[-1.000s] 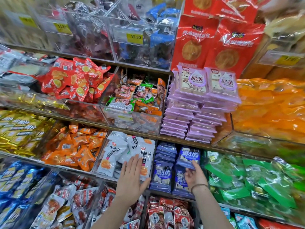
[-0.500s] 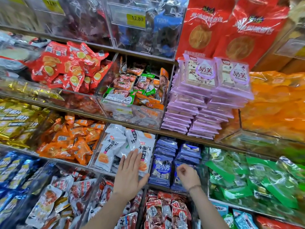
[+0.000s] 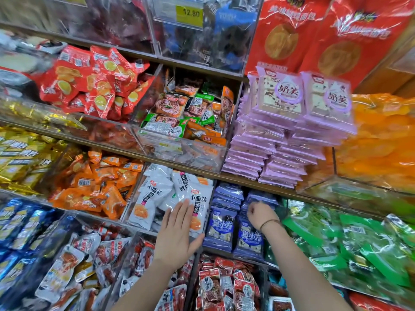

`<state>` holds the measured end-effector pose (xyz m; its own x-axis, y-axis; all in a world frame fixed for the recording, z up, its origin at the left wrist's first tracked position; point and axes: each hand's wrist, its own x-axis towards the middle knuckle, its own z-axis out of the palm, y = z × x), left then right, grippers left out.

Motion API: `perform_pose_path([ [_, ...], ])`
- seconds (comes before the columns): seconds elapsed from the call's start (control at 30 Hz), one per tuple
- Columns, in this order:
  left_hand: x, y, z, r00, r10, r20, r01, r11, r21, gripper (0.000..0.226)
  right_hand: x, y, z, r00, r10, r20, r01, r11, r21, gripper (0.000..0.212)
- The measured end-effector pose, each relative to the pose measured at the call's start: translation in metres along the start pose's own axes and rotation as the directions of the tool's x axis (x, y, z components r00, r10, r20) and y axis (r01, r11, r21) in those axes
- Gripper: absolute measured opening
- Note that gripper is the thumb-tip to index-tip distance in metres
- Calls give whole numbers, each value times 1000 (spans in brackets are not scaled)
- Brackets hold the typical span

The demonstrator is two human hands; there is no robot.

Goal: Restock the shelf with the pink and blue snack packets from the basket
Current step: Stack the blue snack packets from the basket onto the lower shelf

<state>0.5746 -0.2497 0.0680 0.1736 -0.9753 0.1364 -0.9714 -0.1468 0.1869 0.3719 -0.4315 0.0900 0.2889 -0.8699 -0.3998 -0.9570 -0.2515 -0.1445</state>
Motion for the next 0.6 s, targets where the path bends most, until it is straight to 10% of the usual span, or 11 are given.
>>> perform_pose_path([
  [0.33, 0, 0, 4, 1000, 10, -28, -10, 1000, -3, 77, 7, -34, 41, 952, -278, 131, 264, 958, 111, 36],
  [0.6, 2, -1, 4, 999, 34, -37, -32, 998, 50, 77, 39, -55, 33, 978, -154, 138, 127, 974, 186, 37],
])
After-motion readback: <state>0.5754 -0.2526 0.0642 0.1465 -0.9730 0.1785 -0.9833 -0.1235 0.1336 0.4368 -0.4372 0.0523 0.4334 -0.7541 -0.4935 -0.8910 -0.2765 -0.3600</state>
